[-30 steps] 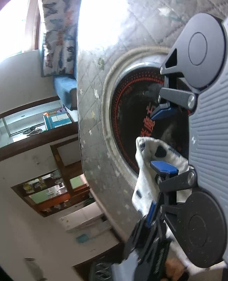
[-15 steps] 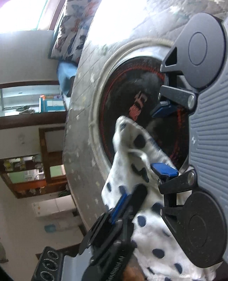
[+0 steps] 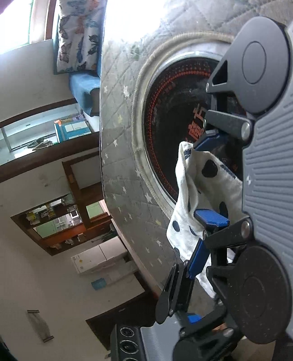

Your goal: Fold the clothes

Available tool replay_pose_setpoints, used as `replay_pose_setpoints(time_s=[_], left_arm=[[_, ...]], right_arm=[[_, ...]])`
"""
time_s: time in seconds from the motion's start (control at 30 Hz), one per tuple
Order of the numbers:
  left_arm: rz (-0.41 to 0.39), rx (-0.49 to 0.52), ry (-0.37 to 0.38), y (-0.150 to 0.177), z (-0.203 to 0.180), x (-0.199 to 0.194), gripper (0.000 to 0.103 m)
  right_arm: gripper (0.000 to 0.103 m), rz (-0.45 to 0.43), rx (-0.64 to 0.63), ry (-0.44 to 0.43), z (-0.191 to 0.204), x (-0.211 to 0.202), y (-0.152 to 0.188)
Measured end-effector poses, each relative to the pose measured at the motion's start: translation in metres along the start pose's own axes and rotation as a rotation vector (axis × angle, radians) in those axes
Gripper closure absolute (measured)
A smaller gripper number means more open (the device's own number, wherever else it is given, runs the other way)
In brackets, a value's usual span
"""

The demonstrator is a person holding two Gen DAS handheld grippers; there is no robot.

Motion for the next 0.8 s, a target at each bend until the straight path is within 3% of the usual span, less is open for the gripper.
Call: replay_pose_setpoints(time_s=[0.13, 0.17, 0.2, 0.3, 0.63, 0.8], left_arm=[[0.015, 0.009, -0.076, -0.002, -0.004, 0.006, 0.047], [0.020, 0.008, -0.086, -0.002, -0.004, 0.008, 0.058], [0.027, 0.005, -0.094, -0.001, -0.003, 0.009, 0.078], [0.041, -0.027, -0.115, 0.002, 0.002, 0.010, 0.092], [-0.017, -0.109, -0.088, 0.003, 0.012, -0.006, 0.096], [-0.027, -0.133, -0.073, 0.005, 0.016, -0.012, 0.096]], right_arm=[[0.045, 0.001, -0.009, -0.017, 0.006, 0.003, -0.001], [0.045, 0.002, -0.011, -0.014, 0.006, 0.004, -0.002], [0.044, 0.003, -0.013, -0.010, 0.007, 0.004, -0.002], [0.040, 0.007, -0.012, 0.014, 0.006, 0.004, -0.001], [0.040, 0.028, -0.028, 0.095, -0.001, 0.009, 0.000], [0.040, 0.031, -0.076, 0.181, 0.000, 0.023, -0.009]])
Point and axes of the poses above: each gripper's, at about its wrist camera, not at the fingertips, and x roughly the way its jaws point, z to its left, y to its underside, the point moved 3 cm from there along x, roughly the way its jaws point, and after that the axes turned 3 degrees about z, right-handed, at the moved point
